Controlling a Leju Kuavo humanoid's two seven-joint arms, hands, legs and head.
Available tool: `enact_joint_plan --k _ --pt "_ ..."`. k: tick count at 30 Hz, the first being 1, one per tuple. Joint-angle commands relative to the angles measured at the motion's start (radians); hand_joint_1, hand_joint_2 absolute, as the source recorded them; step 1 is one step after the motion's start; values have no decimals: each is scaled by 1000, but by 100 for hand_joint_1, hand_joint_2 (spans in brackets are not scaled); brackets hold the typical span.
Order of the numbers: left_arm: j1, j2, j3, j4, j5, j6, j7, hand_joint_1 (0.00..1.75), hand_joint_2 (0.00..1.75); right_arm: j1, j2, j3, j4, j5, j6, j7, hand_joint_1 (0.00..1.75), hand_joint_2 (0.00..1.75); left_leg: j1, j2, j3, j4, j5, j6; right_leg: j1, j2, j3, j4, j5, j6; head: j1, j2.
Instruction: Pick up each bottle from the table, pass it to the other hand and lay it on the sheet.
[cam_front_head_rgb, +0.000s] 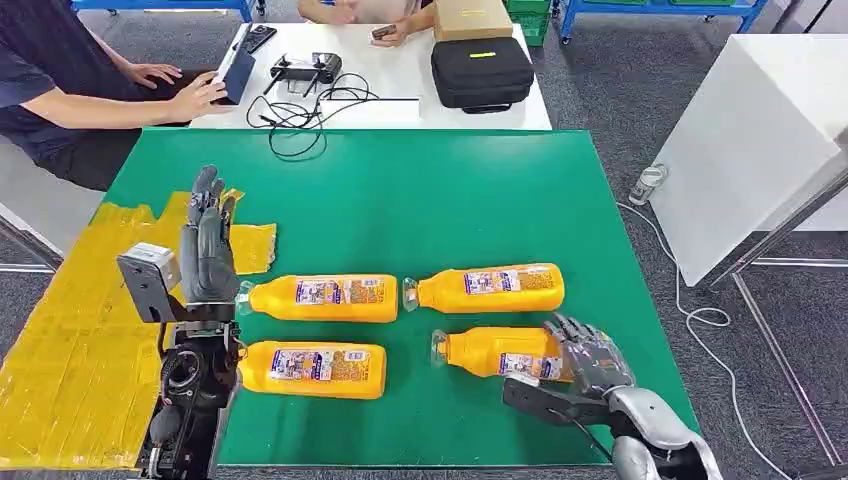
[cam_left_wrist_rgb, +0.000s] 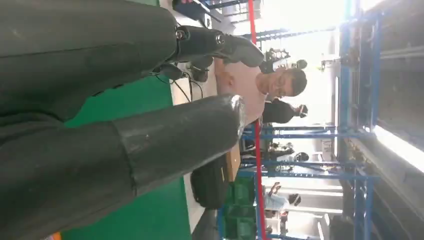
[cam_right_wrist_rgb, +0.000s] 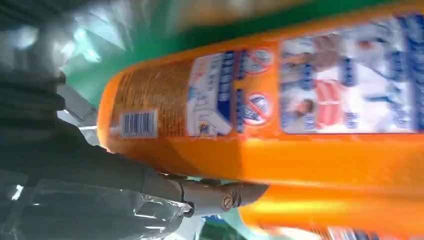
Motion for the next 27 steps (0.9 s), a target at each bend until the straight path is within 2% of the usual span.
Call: enact_joint_plan --k 1,5,6,7,19,27 --pt "-30 22 -7 42 13 8 10 0 0 151 45 -103 -212 35 71 34 0 175 0 -2 -3 0 0 -1 0 -3 -3 0 -1 0 0 0" --pt "-21 18 -1 21 14 11 13 0 0 142 78 -139 -194 55 72 39 0 175 1 -1 -7 0 0 -2 0 -2 -5 0 -1 0 0 0" --pt "-17 16 -1 14 13 12 17 0 0 142 94 -161 -195 78 79 37 162 175 1 -1 -7 1 -1 -3 1 -3 -5 0 -1 -1 0 0" --pt "-15 15 0 11 13 14 19 0 0 138 112 -185 -194 85 68 29 175 175 1 -1 -7 0 0 -2 1 -3 -5 0 -1 0 0 0" --pt "26 13 3 -41 14 20 27 0 0 37 169 -291 -103 135 12 -69 175 175 1 3 -9 0 0 -2 1 1 -7 -1 1 0 0 0" --pt "20 10 -7 -34 15 16 28 0 0 7 145 -284 23 149 7 -106 175 175 1 1 -7 -1 -1 -2 1 0 -6 -2 0 0 0 0"
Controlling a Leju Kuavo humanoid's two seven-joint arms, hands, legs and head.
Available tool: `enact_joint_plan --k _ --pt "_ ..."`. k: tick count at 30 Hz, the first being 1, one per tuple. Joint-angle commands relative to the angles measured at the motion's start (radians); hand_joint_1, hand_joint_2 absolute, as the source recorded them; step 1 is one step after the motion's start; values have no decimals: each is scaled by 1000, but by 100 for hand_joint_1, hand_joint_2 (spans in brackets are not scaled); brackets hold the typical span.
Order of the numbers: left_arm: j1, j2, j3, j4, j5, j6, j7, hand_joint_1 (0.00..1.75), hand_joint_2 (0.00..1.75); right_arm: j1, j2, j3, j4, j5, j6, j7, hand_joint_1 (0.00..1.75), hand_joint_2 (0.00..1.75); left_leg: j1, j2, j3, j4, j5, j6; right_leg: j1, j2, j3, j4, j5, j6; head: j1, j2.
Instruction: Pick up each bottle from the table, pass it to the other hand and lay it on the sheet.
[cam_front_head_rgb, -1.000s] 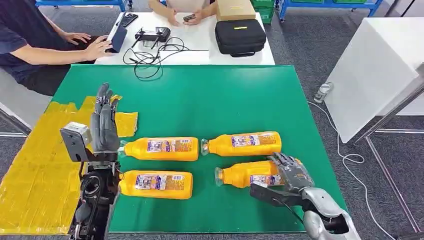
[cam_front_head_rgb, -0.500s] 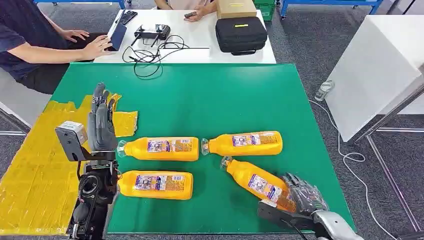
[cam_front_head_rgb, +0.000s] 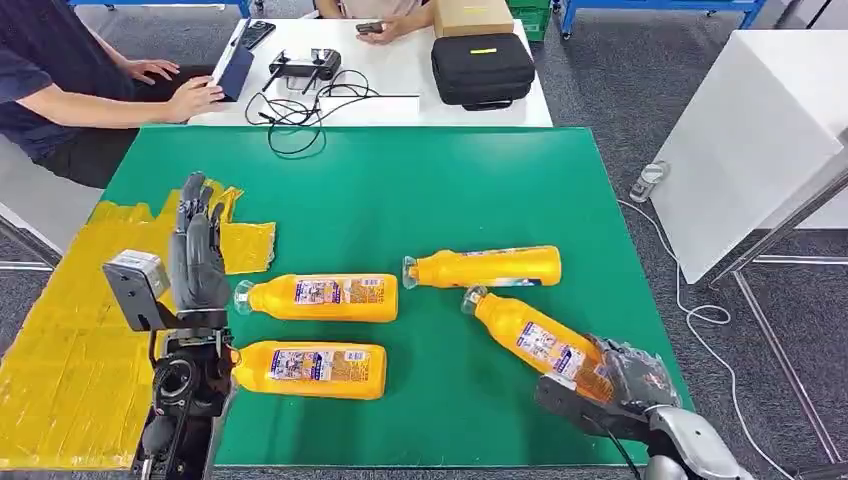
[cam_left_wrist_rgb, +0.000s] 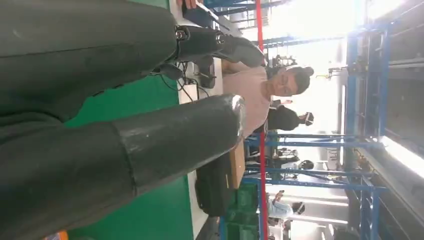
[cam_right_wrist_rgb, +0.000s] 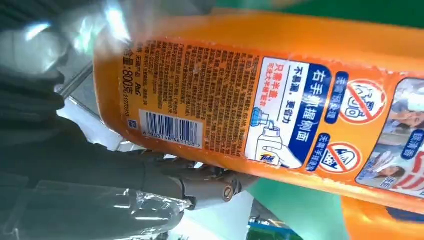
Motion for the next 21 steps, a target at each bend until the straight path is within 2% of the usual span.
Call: enact_joint_plan --k 1,4,9,10,12,14,21 --pt "-22 5 -11 22 4 -5 5 0 0 -83 11 -29 212 30 -13 -17 175 175 1 1 1 -1 0 -2 1 0 2 -2 0 0 0 0" --pt "-29 2 -10 30 8 -7 6 0 0 -103 7 -14 290 46 -56 -16 175 175 1 1 1 -1 0 -1 1 0 2 -2 0 0 0 0" --pt "-34 2 -9 33 13 -8 6 0 0 -112 35 -19 266 7 -74 -40 175 175 2 2 1 0 0 -2 2 0 1 -1 1 0 0 0" --pt "-36 4 -8 39 15 -8 7 0 0 -120 51 -37 243 -61 -71 -86 175 175 2 2 1 0 0 -2 2 0 1 -1 1 0 0 0" --pt "-38 5 -8 46 16 -9 7 0 0 -132 49 -30 222 -90 -52 -91 175 175 1 2 1 0 0 -1 1 0 0 -1 1 0 0 0" --pt "-45 8 -7 67 25 -10 0 0 0 -140 51 -27 177 -227 -12 -159 175 175 1 3 0 0 0 -2 1 1 0 0 1 0 0 0" --pt "-54 17 -10 89 38 -11 -23 0 0 -153 14 52 84 -416 38 -195 175 175 2 3 1 1 -1 -3 1 1 1 0 -1 0 0 0"
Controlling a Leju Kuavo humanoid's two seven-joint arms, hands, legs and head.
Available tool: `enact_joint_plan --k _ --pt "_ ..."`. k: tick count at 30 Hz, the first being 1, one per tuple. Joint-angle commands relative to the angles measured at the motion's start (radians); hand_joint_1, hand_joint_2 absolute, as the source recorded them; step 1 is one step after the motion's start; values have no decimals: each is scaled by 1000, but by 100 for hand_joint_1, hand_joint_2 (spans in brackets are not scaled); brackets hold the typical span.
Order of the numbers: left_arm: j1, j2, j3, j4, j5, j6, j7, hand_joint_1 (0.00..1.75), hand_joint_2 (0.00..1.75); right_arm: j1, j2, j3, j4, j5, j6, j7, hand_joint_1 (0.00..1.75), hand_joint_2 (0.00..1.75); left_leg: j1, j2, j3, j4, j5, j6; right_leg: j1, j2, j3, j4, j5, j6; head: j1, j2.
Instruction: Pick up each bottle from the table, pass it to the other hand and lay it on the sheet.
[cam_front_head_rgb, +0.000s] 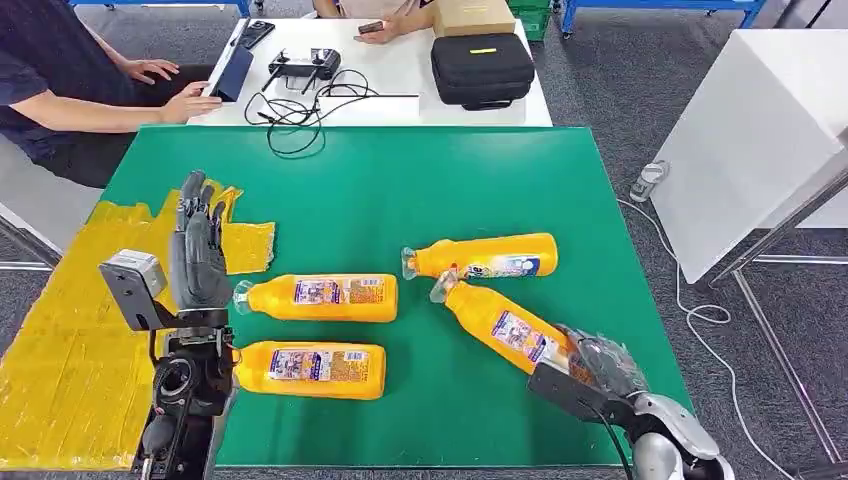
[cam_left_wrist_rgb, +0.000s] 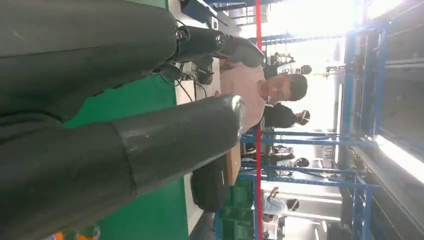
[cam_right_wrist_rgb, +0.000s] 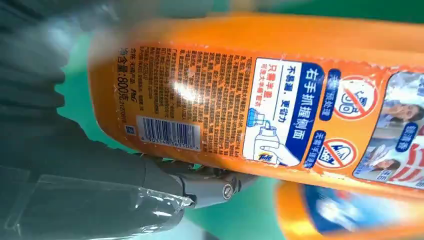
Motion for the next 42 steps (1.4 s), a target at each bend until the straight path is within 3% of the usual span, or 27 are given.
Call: enact_joint_plan --k 1,5,7,12,13,17,21,23,30,42 --pt "-47 22 -9 82 13 -3 -12 0 0 -61 -14 68 -77 -143 41 -27 175 175 1 3 0 1 -1 -2 1 1 0 0 0 0 0 0" --pt "-46 23 -10 81 16 -2 -14 0 0 -63 -20 83 -97 -182 41 -63 175 175 1 3 0 1 -1 -2 1 1 1 0 0 0 0 0" --pt "-41 27 -9 77 21 5 -18 0 0 -75 0 88 -173 -249 47 -105 175 175 0 1 -1 0 0 -1 0 0 -1 1 0 0 0 0" --pt "-32 23 -5 71 67 -33 -14 0 0 -165 70 72 -280 -324 -19 -86 175 175 0 6 -3 1 -1 -2 0 5 -3 2 1 -1 0 0" --pt "-34 20 -13 74 81 -58 -10 0 175 -192 80 87 -273 -324 -43 -83 175 175 0 5 -3 1 0 -2 -1 3 -3 1 1 0 0 0" --pt "-52 -5 -41 81 134 -134 -2 0 175 -361 136 192 -95 -296 -131 -68 175 175 1 7 -1 1 0 -2 1 5 -2 1 1 0 0 0" --pt "-79 -18 -68 77 171 -148 10 0 175 -597 150 369 261 -349 -226 -82 175 175 2 13 -1 1 0 -2 1 10 -2 1 4 0 0 0" --pt "-69 -15 -76 58 190 -155 16 0 175 -661 182 432 381 -359 -270 -87 175 175 2 14 0 1 0 -3 2 11 -2 0 4 0 0 0" --pt "-94 -13 -100 81 218 -178 30 0 175 -725 264 551 552 -386 -349 -44 175 175 2 4 1 1 1 -2 1 4 0 2 2 1 0 0" --pt "-163 -4 -130 170 268 -209 17 0 175 -727 301 641 686 -415 -389 -35 175 175 1 1 -2 0 2 -2 1 0 -2 2 1 1 0 0"
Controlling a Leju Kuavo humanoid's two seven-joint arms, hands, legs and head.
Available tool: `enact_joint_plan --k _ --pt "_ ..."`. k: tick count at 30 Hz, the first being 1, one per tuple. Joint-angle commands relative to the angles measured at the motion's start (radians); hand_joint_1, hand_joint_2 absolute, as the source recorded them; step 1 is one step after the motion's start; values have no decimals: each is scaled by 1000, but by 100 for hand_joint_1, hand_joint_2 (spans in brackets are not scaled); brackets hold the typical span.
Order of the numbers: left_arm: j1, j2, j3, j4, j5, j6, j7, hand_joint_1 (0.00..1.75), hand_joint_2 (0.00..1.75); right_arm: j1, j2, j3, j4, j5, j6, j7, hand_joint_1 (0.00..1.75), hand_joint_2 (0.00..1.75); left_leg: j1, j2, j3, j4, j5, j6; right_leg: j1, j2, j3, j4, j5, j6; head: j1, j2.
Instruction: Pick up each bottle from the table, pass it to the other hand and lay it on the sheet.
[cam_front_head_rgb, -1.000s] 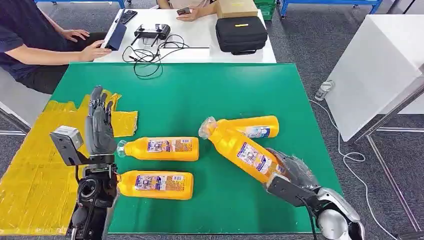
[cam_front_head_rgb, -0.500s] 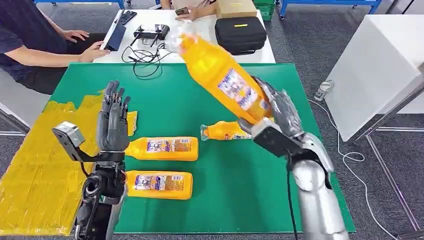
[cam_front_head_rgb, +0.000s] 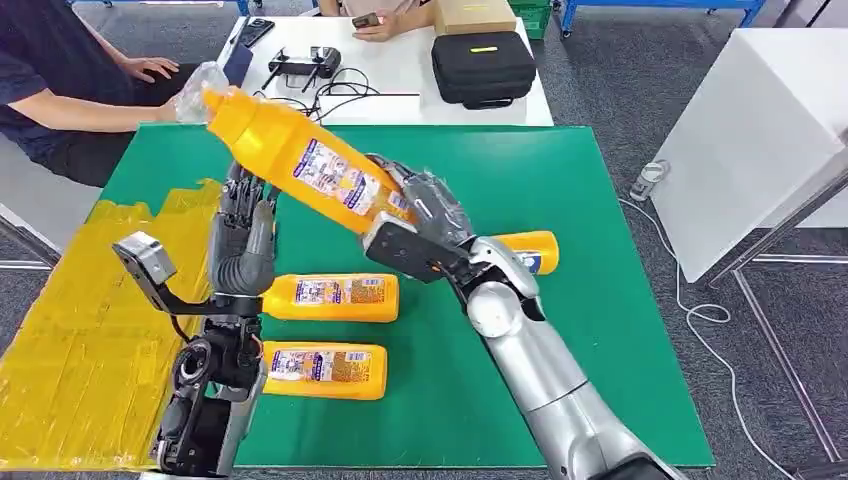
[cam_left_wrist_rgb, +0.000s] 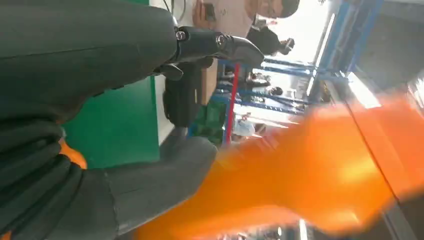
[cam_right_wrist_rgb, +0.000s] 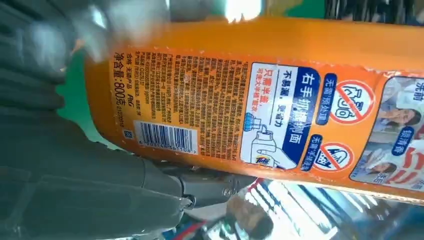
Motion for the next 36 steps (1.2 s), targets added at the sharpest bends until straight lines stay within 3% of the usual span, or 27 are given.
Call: enact_joint_plan --k 1,27,28,36 --pt "-97 25 -39 137 34 -16 -6 0 175 -69 29 106 221 -26 -32 1 175 175 1 -1 1 0 0 -2 1 -2 2 0 0 0 0 0" --pt "-184 50 -112 305 135 -133 -91 0 175 -101 -2 146 309 -55 -57 -7 175 175 1 -1 -1 1 0 -2 1 -3 0 0 0 0 0 0" --pt "-186 51 -112 309 134 -126 -91 0 0 -103 -8 140 308 -60 -57 -8 175 175 1 -2 -1 1 0 -2 1 -3 -1 0 0 0 0 0" --pt "-185 54 -117 309 137 -133 -92 0 0 -97 -14 133 306 -66 -54 -14 175 175 1 -1 -1 2 -1 -2 2 -3 0 0 -1 0 0 0"
